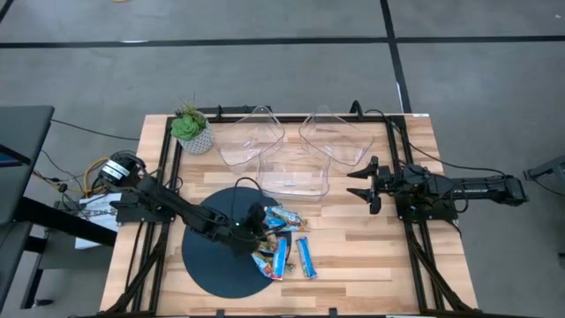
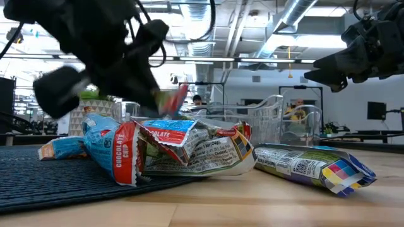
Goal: Pick and place Granola Bars by type
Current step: Put the red granola bar into the left transparent bin
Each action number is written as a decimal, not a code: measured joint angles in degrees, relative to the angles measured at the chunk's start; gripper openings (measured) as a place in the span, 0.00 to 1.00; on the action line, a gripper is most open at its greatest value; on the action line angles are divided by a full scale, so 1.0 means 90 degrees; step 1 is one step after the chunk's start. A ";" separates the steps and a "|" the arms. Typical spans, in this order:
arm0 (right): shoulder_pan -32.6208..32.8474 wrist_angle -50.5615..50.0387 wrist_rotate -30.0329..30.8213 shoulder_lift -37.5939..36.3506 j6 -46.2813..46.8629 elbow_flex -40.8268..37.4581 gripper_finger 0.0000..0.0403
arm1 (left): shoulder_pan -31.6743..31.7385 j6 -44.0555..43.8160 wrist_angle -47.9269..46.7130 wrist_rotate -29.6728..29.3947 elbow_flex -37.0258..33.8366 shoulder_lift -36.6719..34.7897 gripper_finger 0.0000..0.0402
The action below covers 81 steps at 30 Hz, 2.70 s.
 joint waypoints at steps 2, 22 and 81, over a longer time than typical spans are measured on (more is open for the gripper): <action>0.0000 0.0000 -0.0002 0.0000 0.0000 -0.0002 0.59 | 0.0000 -0.0177 0.0014 0.0041 0.0000 -0.0232 0.05; -0.0002 -0.0002 -0.0001 0.0000 0.0000 -0.0001 0.59 | 0.3129 -0.1659 0.0161 -0.0231 0.0000 -0.1892 0.06; -0.0002 0.0000 0.0000 -0.0002 0.0000 -0.0002 0.59 | 0.3151 -0.2037 -0.1671 0.1887 -0.0007 -0.2252 0.63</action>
